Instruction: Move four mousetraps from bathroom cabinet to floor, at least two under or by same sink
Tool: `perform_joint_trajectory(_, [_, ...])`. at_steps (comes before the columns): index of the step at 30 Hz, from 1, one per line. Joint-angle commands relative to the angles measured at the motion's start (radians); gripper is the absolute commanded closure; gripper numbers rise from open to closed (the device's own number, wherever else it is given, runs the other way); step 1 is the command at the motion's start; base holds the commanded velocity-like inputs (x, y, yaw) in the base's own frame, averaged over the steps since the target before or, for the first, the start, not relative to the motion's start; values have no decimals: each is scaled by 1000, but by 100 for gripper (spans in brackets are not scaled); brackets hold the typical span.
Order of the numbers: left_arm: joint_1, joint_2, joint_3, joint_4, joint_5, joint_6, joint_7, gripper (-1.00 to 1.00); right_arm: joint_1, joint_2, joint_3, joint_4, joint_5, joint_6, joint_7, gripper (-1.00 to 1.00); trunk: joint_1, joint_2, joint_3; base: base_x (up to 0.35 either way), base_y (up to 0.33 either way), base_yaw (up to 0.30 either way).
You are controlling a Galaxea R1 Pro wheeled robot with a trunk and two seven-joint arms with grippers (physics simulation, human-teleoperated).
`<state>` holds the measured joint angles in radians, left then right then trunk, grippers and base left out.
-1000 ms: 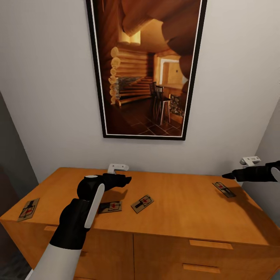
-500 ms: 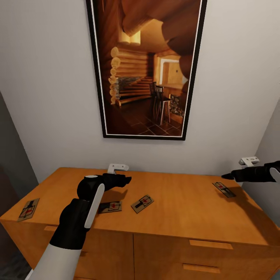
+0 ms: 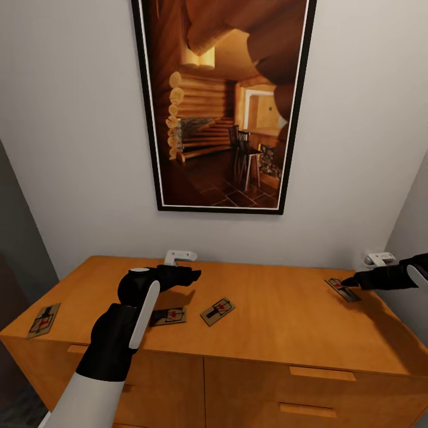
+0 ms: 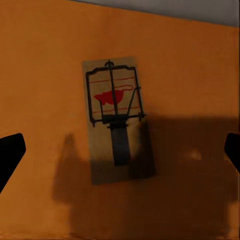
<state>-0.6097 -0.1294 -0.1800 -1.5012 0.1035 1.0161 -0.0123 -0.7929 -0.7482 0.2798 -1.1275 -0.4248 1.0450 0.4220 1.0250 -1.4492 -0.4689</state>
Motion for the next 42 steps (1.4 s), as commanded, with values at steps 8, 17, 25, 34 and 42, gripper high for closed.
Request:
perform_joint_trajectory(8, [-1, 0, 1, 0, 5, 5, 2, -100, -2, -1, 7, 36, 7, 2, 12, -100, 0, -1, -1, 0, 0, 0])
perform_joint_trajectory(17, [-1, 0, 1, 2, 5, 4, 2, -100, -2, -2, 6, 43, 7, 2, 11, -100, 0, -1, -1, 0, 0, 0])
perform_joint_trajectory(25, [-1, -1, 1, 8, 4, 3, 2, -100, -2, -2, 5, 45, 7, 2, 11, -100, 0, -1, -1, 0, 0, 0])
perform_joint_trajectory(34, [-1, -1, 1, 12, 4, 3, 2, -100, -2, -1, 8, 46, 8, 2, 9, -100, 0, -1, -1, 0, 0, 0])
perform_joint_trajectory(42, [-1, -1, 1, 13, 4, 1, 2, -100, -2, 11, 8, 46, 9, 2, 4, -100, 0, -1, -1, 0, 0, 0])
